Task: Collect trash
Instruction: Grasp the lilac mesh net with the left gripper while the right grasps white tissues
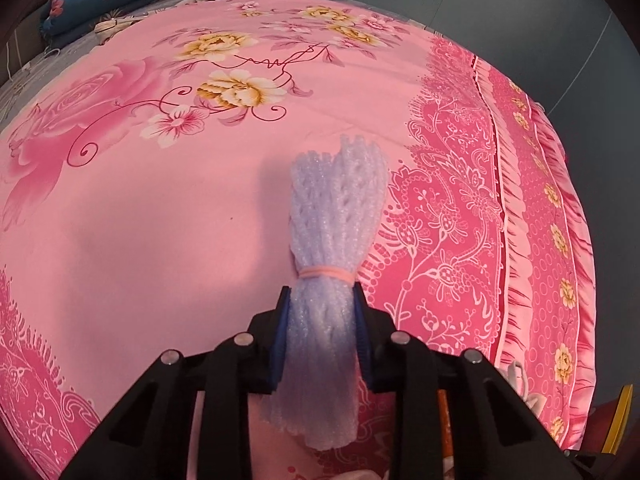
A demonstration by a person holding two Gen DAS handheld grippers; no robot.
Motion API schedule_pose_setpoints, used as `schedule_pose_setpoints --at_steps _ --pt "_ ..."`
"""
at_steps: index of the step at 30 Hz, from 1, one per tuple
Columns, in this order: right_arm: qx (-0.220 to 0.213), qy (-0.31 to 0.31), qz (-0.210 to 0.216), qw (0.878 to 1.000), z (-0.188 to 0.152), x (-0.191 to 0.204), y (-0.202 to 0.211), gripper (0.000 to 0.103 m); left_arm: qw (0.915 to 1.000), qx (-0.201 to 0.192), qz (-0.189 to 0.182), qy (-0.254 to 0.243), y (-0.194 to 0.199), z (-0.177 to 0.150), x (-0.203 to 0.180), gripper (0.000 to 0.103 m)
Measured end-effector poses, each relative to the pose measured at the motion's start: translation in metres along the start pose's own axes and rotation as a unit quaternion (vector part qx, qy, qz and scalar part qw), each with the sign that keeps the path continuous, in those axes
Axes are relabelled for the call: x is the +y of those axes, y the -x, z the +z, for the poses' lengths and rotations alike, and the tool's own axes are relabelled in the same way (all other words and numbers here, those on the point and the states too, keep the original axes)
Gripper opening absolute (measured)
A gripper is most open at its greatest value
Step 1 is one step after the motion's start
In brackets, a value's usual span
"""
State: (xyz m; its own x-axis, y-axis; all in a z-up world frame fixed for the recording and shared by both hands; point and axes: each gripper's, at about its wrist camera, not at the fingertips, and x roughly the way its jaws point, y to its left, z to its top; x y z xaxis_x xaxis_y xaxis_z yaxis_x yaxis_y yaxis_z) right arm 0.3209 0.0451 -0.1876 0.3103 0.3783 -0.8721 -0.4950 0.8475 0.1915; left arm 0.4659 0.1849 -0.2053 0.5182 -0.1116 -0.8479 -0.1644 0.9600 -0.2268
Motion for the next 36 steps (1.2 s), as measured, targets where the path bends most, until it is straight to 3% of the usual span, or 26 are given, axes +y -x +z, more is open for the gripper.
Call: schedule_pose_setpoints --at_steps 6,9,20,24,28,36 --pt "0.009 0.0 0.022 1.0 -0.013 -0.002 0.013 0.018 0.9999 -0.011 0.001 0.01 0.021 -0.008 0.003 0.027" --pt "0.026 -0.001 0.046 0.999 -0.025 -0.004 0.025 0.018 0.9997 -0.014 -0.005 0.018 0.033 -0.015 0.004 0.027" --pt "0.061 0.009 0.073 0.995 -0.068 0.002 0.045 0.018 0.9993 -0.034 -0.001 0.015 0.075 -0.043 0.001 0.027" --pt "0.04 0.032 0.042 0.998 -0.079 0.01 0.052 0.015 0.9989 -0.043 0.004 0.016 0.09 -0.048 0.002 0.027" --pt "0.032 0.032 0.042 0.998 -0.081 0.012 0.056 0.008 0.9982 -0.055 0.007 0.023 0.108 -0.05 0.007 0.027" --pt "-0.021 0.049 0.049 0.997 -0.082 0.013 0.103 0.008 0.9964 -0.078 0.005 0.033 0.139 -0.06 0.016 0.027"
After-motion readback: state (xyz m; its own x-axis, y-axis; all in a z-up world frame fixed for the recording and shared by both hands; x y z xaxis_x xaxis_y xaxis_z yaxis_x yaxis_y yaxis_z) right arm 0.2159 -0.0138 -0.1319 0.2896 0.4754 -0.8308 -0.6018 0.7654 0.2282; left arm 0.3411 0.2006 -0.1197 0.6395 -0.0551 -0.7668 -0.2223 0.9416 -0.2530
